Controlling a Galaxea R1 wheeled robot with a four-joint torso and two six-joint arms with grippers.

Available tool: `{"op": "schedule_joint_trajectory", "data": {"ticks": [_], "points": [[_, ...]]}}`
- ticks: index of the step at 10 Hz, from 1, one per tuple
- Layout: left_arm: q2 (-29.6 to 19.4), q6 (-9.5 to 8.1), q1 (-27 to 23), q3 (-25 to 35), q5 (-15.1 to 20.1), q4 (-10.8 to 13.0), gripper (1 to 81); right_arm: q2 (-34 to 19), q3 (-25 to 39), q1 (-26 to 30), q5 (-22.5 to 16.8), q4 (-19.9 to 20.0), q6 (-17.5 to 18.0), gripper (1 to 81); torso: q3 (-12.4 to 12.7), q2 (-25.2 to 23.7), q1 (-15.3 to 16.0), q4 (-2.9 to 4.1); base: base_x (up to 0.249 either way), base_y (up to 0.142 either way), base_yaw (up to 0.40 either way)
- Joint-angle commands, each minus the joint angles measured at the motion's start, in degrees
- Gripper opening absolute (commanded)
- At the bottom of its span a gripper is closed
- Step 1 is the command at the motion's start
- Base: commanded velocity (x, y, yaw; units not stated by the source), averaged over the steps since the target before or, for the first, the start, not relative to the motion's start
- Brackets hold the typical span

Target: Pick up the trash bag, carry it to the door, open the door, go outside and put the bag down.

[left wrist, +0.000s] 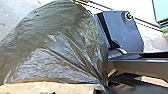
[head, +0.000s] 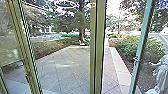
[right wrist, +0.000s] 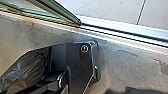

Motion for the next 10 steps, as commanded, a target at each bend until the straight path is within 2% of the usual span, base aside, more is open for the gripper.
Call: {"op": "schedule_joint_trajectory", "data": {"ticks": [1,3,6,7,8,9,10], "points": [[-0.33,0.24,-3.06,0.05,2.72,0.38,1.0,3.58,1.32,-4.25,9.43,2.03,-1.17,81.1,0.0,0.0,0.0,0.0,0.0,0.0,0.0],[-0.33,0.33,-3.24,-0.03,2.72,0.38,1.0,7.72,-0.61,-8.39,13.21,-0.78,-2.4,81.1,0.04,-0.02,0.0,0.0,0.0,0.0,0.0],[-0.24,0.33,-3.68,-0.12,2.81,0.38,1.0,11.85,-2.37,-11.03,16.11,-0.26,-2.4,81.1,0.06,-0.05,0.0,0.0,0.0,0.0,0.0],[-0.24,0.33,-3.68,-0.12,2.81,0.38,1.0,13.17,-2.64,-11.38,16.2,-0.34,-2.4,81.1,0.06,-0.05,0.0,1.65,0.0,0.0,0.0],[-0.33,0.33,-3.68,-0.03,2.81,0.38,1.0,14.04,-2.73,-11.82,16.29,-0.25,-2.49,81.1,0.06,-0.05,0.0,5.22,0.0,0.0,0.0],[-0.41,0.33,-3.68,-0.12,2.81,0.38,1.0,14.84,-2.9,-12.35,16.38,-0.25,-2.48,81.1,0.06,-0.05,-0.02,0.65,0.0,0.0,0.0],[-0.42,0.33,-3.68,-0.12,2.81,0.38,1.0,15.72,-3.87,-12.96,17.25,-0.25,-2.4,81.1,0.06,-0.05,-0.02,1.97,0.0,0.0,0.0]]}}
